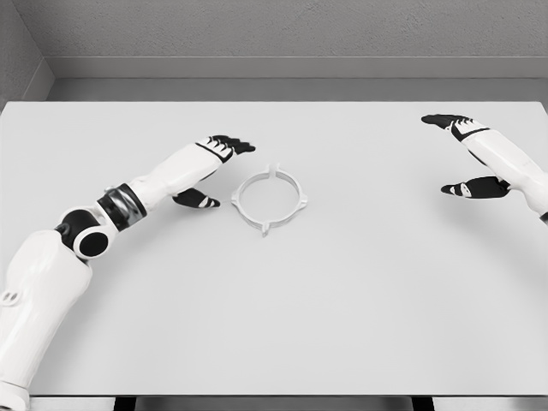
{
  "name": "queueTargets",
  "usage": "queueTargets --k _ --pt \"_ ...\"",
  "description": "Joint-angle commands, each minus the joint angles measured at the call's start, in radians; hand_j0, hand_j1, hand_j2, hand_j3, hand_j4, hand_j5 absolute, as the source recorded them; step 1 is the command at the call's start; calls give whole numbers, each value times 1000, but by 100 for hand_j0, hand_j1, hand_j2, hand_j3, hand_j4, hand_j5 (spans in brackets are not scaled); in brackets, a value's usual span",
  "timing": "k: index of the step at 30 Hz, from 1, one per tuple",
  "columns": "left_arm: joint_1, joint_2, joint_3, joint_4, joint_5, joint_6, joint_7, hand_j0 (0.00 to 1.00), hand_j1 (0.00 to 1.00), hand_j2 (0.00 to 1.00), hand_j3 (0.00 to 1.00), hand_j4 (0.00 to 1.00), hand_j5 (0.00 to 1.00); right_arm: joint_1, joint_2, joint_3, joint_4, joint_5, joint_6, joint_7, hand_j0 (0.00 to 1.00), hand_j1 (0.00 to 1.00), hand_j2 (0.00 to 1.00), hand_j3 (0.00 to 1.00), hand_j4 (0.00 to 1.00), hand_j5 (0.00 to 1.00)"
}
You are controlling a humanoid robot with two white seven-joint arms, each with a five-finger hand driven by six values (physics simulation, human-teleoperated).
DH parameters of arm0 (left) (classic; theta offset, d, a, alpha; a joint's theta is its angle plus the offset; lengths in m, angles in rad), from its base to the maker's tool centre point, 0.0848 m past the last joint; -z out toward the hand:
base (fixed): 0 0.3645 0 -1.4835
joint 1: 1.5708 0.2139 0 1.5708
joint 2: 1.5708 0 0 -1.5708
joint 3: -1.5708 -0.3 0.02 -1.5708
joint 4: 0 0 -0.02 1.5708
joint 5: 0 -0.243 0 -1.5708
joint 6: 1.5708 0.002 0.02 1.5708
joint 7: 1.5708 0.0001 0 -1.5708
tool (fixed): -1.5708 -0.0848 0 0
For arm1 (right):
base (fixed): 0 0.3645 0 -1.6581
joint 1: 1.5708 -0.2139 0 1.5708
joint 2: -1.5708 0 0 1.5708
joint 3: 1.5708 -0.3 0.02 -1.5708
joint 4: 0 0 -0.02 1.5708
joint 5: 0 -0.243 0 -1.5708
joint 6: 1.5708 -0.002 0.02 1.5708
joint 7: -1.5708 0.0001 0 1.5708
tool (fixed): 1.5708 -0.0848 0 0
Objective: Assemble PVC drainage pipe clamps
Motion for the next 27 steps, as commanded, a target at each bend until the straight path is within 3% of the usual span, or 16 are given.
queueTargets --k 1,27 --pt "-2 -8 -2 2 6 1 1 100 100 100 100 100 100 0 -1 0 -2 -8 2 -1 100 100 100 100 100 100" --pt "-3 -66 -13 -8 -2 1 1 100 100 100 100 100 100 0 -1 0 0 -8 2 -1 100 100 100 100 100 100"
